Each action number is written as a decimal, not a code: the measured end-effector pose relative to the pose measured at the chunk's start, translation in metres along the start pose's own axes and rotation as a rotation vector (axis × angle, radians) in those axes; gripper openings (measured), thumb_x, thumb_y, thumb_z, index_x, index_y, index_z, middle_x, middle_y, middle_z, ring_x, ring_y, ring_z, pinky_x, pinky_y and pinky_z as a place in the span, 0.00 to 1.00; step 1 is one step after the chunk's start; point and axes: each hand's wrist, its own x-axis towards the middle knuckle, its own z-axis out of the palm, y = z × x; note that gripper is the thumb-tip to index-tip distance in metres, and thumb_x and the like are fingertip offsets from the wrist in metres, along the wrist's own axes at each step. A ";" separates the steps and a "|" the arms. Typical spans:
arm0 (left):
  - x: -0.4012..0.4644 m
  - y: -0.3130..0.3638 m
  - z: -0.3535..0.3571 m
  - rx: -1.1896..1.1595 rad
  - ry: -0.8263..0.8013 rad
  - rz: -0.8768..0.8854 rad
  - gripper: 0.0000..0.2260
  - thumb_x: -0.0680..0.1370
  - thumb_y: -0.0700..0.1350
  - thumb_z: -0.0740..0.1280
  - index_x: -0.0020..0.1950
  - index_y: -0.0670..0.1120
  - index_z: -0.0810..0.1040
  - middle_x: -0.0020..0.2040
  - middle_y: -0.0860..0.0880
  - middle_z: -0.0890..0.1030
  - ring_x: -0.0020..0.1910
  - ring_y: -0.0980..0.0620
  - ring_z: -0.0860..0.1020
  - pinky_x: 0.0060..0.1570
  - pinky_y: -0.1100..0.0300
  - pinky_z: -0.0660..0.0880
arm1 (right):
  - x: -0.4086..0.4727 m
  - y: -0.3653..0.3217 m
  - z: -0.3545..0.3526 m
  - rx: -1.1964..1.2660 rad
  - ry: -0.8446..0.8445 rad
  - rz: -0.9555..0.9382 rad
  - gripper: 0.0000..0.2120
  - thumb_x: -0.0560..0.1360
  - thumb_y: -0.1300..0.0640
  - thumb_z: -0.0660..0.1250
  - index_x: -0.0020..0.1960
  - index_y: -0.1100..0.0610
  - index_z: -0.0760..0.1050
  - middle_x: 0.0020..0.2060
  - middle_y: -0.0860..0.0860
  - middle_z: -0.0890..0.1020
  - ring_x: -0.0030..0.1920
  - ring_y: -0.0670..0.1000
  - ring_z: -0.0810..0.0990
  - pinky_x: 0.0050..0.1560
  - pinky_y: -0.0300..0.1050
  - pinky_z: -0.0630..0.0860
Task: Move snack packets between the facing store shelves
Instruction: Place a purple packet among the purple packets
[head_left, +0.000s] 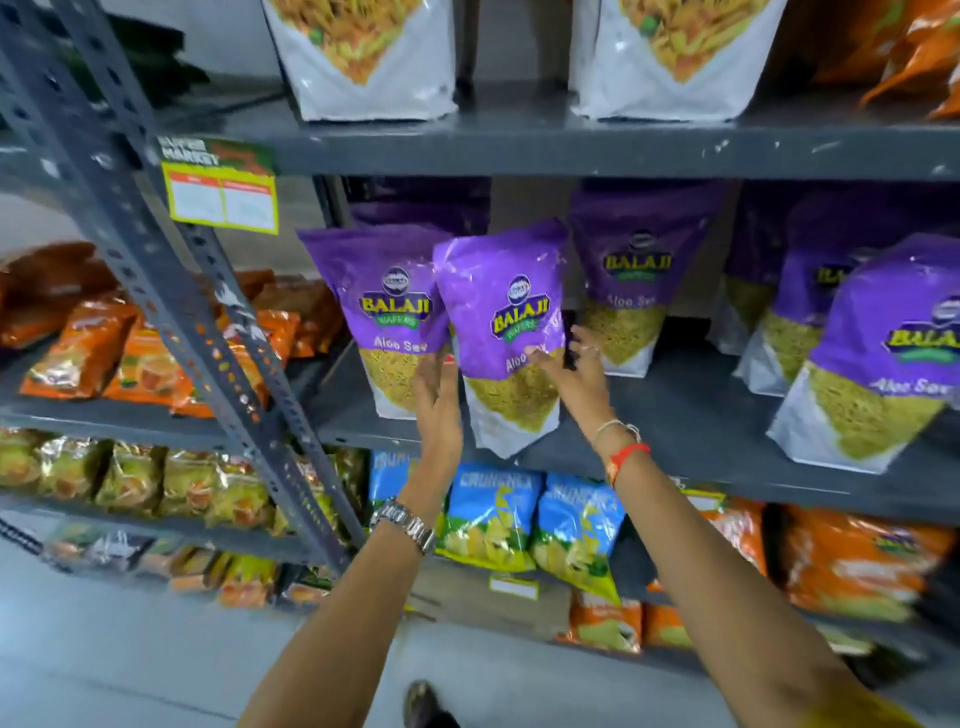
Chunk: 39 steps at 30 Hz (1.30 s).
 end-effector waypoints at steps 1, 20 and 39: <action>-0.001 -0.009 0.002 -0.011 -0.047 -0.062 0.13 0.80 0.45 0.58 0.64 0.49 0.64 0.71 0.43 0.67 0.69 0.48 0.67 0.67 0.52 0.67 | 0.004 0.004 -0.001 0.001 -0.051 0.054 0.43 0.56 0.40 0.79 0.64 0.54 0.65 0.57 0.51 0.78 0.59 0.52 0.76 0.65 0.51 0.72; 0.009 -0.032 0.058 0.159 -0.236 -0.305 0.18 0.81 0.50 0.53 0.70 0.47 0.63 0.60 0.50 0.72 0.56 0.49 0.75 0.50 0.49 0.76 | 0.003 0.014 -0.050 -0.044 0.013 0.073 0.31 0.54 0.35 0.77 0.53 0.47 0.75 0.51 0.47 0.84 0.54 0.50 0.82 0.60 0.57 0.77; 0.002 -0.077 0.114 0.247 -0.542 -0.341 0.20 0.79 0.55 0.54 0.70 0.50 0.62 0.71 0.47 0.69 0.67 0.48 0.71 0.68 0.44 0.68 | -0.009 0.048 -0.110 -0.075 0.265 0.149 0.36 0.54 0.32 0.76 0.55 0.48 0.71 0.52 0.53 0.80 0.55 0.54 0.79 0.57 0.58 0.78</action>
